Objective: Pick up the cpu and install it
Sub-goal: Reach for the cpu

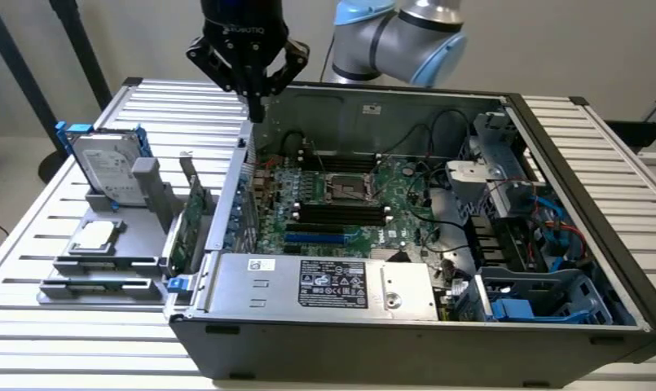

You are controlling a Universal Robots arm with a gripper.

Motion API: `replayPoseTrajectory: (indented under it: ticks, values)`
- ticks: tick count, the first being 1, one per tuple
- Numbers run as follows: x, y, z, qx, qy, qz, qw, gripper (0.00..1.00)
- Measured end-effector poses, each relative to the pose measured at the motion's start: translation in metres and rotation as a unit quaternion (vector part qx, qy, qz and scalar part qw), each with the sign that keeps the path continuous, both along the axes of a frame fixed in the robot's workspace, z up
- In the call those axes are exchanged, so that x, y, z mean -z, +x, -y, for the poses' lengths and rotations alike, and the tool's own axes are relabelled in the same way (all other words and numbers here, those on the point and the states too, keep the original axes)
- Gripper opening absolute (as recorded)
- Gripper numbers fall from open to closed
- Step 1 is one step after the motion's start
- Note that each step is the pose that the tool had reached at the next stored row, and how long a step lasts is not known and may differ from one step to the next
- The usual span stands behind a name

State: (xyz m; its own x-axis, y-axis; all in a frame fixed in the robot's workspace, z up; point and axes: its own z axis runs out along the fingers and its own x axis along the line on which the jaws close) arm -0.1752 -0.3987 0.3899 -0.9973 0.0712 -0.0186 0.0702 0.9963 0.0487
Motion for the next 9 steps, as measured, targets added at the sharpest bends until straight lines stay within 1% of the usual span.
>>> replayPoseTrajectory:
  ticks: [4,9]
  values:
    - [0.0015,-0.018,0.0,0.0,0.0,-0.0004,1.0,0.11]
    - [0.0033,-0.041,0.0,0.0,0.0,-0.0016,1.0,0.11]
